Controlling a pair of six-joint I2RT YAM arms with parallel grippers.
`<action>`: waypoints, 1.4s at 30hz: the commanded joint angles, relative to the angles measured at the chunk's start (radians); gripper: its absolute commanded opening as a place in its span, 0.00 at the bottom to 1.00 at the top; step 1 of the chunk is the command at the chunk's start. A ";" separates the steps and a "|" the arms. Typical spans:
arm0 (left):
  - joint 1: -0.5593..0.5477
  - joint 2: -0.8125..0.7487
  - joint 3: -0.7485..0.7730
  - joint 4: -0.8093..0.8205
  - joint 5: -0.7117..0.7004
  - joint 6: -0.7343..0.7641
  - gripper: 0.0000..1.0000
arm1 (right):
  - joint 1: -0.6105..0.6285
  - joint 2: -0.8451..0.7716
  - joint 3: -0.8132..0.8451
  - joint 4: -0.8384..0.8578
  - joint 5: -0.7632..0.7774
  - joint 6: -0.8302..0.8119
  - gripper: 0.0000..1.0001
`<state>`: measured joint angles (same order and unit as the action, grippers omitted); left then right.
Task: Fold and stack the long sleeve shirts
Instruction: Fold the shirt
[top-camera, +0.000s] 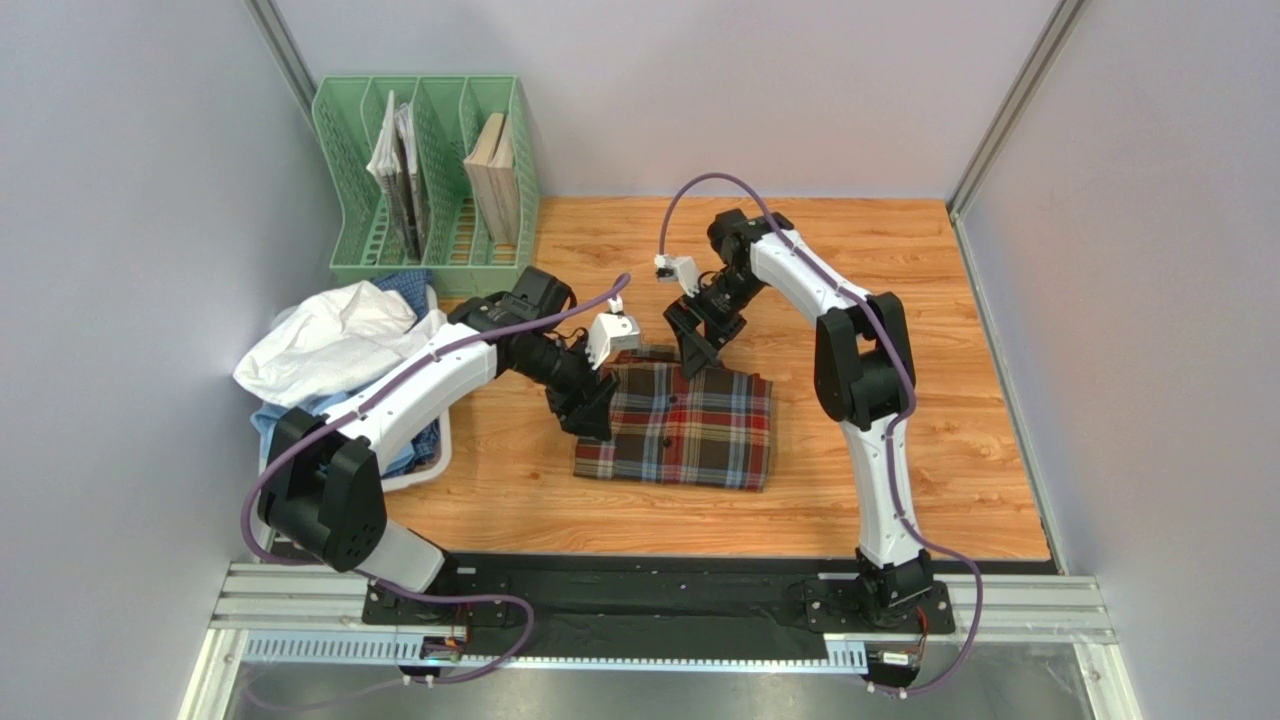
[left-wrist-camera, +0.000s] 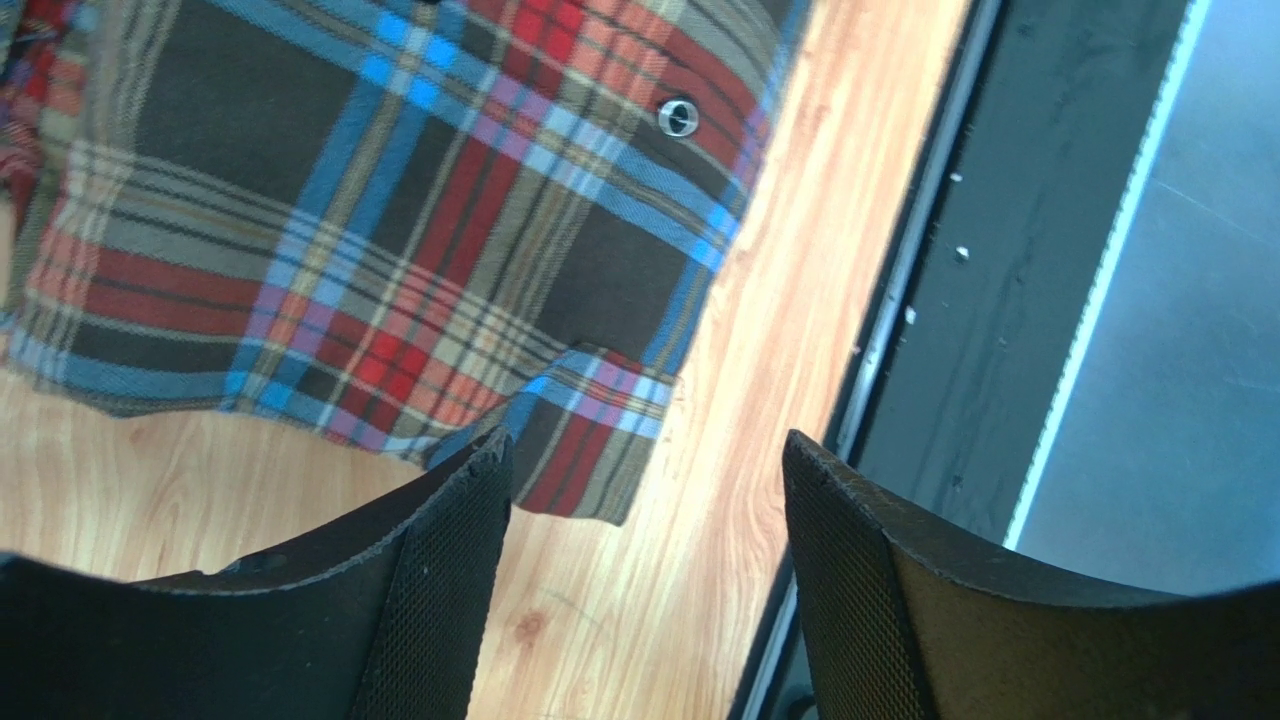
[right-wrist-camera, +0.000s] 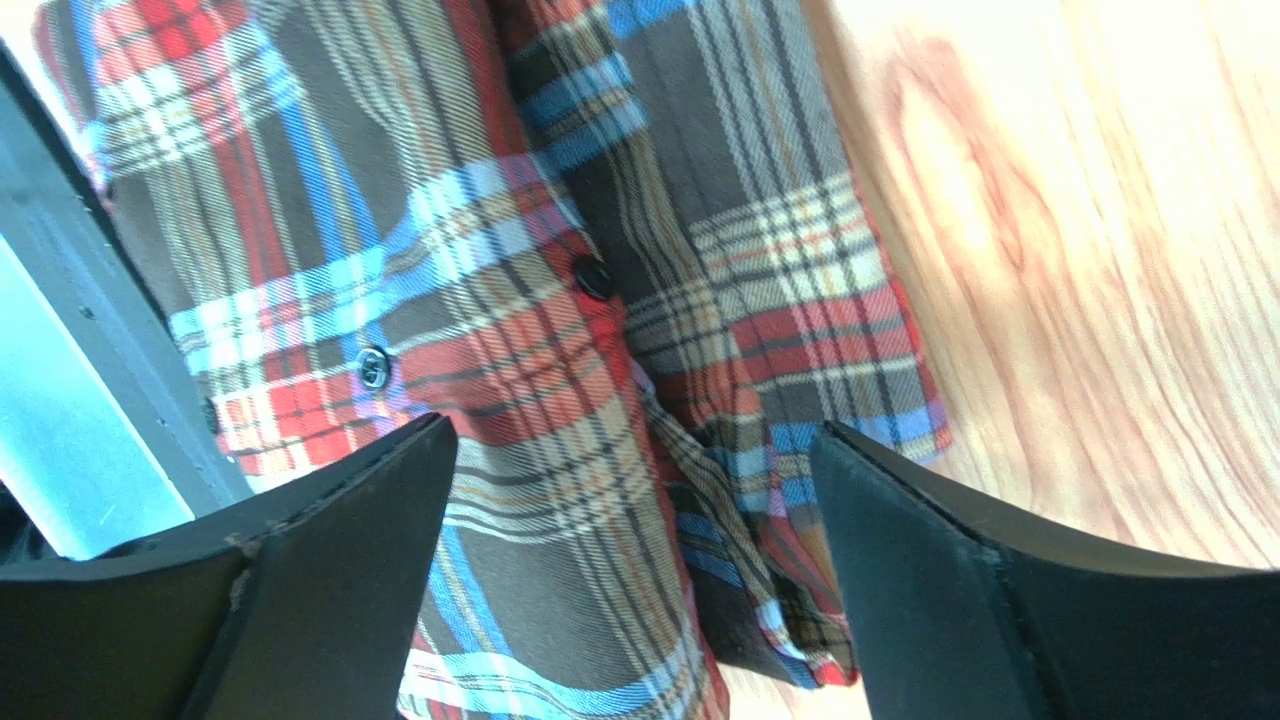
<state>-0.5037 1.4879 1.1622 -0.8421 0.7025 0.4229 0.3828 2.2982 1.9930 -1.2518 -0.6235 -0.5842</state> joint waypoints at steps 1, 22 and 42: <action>0.007 -0.025 -0.003 0.144 -0.055 -0.064 0.70 | -0.002 -0.019 -0.017 0.002 0.018 -0.017 0.91; 0.422 -0.129 -0.196 0.402 0.244 -0.561 0.58 | 0.240 -0.395 -0.850 0.768 0.524 -1.162 0.23; 0.223 0.213 -0.040 0.607 0.115 -0.662 0.42 | 0.122 -0.853 -0.747 0.551 0.277 -0.412 0.71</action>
<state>-0.2417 1.6058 1.0065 -0.3046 0.8127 -0.2291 0.5491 1.4895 1.2488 -0.5510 -0.3168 -1.3586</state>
